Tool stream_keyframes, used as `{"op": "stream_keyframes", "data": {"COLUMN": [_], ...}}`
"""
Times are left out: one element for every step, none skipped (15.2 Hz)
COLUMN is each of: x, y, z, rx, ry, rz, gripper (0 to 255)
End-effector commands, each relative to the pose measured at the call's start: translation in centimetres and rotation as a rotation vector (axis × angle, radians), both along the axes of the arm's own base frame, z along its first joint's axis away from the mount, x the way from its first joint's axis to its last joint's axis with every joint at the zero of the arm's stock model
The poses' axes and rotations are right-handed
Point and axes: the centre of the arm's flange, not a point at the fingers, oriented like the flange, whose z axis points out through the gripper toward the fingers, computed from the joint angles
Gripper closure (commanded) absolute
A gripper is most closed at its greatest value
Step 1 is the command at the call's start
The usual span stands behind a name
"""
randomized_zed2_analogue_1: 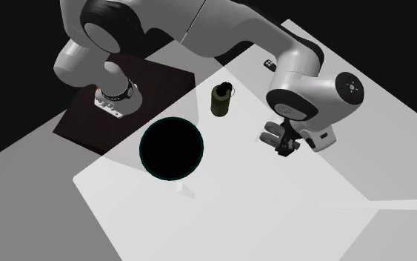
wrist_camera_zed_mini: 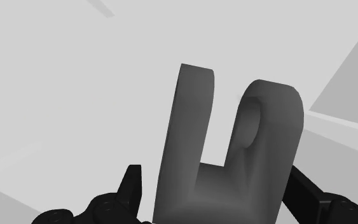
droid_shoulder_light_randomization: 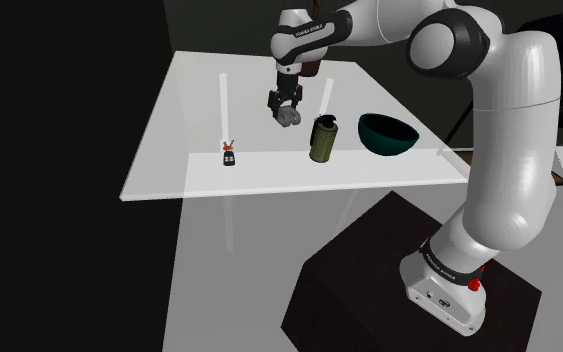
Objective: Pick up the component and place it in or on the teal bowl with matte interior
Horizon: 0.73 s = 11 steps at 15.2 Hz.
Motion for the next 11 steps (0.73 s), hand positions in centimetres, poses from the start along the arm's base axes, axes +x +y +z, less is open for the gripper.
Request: {"op": "stream_keyframes", "data": {"x": [0.0,0.0,0.0,-0.01,0.0,0.0,0.0,0.0,0.0,0.0,0.0], "y": [0.0,0.0,0.0,0.0,0.01,0.01,0.01,0.01,0.01,0.02,0.0], "z": [0.0,0.0,0.0,0.0,-0.01,-0.01,-0.01,-0.01,-0.01,-0.01,0.0], "rx": [0.0,0.0,0.0,0.0,0.0,0.0,0.0,0.0,0.0,0.0,0.0], "ry": [0.0,0.0,0.0,0.0,0.0,0.0,0.0,0.0,0.0,0.0,0.0], "rz": [0.0,0.0,0.0,0.0,0.0,0.0,0.0,0.0,0.0,0.0,0.0], "gripper": [0,255,255,255,255,255,255,255,255,255,255]}}
